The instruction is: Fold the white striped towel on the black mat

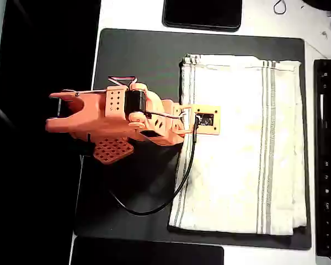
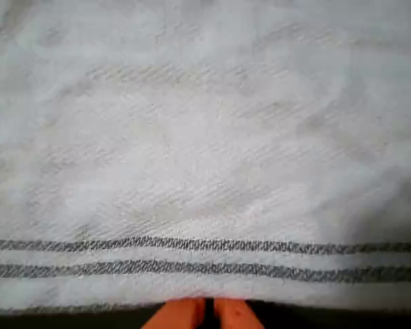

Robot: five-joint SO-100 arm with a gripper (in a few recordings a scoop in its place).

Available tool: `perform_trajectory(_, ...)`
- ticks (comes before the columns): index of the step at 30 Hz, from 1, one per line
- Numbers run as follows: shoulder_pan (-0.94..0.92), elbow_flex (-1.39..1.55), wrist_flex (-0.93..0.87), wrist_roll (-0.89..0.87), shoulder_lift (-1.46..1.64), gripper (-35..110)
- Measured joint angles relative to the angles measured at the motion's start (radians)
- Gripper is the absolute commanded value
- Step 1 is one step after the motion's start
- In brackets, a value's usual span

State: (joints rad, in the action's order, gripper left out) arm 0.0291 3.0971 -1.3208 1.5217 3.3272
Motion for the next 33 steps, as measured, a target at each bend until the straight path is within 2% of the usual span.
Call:
perform_trajectory(4, -0.003, 0.000, 0.011, -0.074, 0.000, 0)
perform_trajectory(20, -0.002, 0.000, 0.044, -0.080, -0.008, 0)
perform_trajectory(26, 0.006, -0.009, 0.077, -0.031, -0.074, 0)
perform_trajectory(33, 0.051, -0.110, 0.020, 0.015, -0.175, 0)
